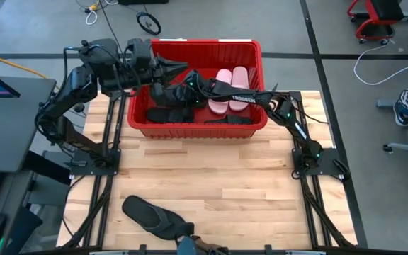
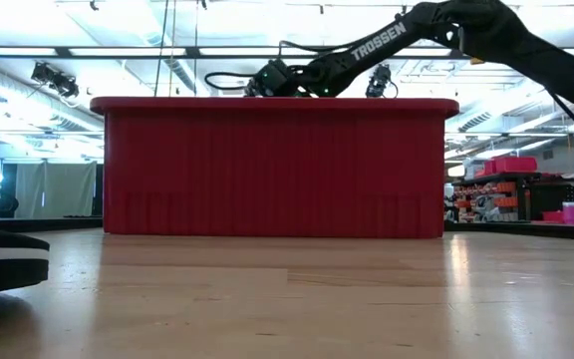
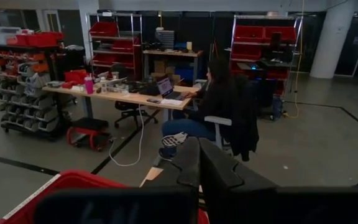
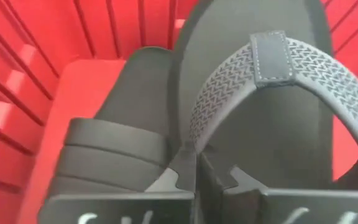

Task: Pick and place slides into bin
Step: Put the right slipper into the red bin

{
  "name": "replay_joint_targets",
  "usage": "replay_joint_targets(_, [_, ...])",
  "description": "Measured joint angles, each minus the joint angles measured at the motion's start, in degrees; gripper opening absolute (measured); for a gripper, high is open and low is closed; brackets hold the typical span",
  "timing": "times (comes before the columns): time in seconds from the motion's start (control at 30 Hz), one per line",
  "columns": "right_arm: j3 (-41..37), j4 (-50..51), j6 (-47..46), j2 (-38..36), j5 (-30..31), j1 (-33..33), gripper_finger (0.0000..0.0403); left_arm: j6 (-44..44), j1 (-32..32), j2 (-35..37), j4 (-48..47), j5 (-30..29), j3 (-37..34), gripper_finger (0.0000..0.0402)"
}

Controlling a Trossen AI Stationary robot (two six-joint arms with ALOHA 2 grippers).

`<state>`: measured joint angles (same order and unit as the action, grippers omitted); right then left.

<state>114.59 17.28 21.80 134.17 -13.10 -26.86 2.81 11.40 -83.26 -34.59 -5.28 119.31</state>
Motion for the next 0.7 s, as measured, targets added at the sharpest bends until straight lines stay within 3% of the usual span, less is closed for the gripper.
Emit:
replay_joint_targets(0.23, [0.3,-2.2,4.0,0.0,2.8,-0.2,0.0004,0.0,0.0,0.0,0.0,0.0,0.0,0.0024])
replay_joint_targets(0.47, [0.3,-2.5,6.6,0.0,5.3,-0.6,0.0004,0.0,0.0,0.0,-1.0,0.0,0.0,0.0012])
replay_joint_targets(0.7, [0.3,0.0,1.9,0.0,4.4,-0.8,0.0004,0.0,0.0,-0.1,-1.6,0.0,0.0,0.0013])
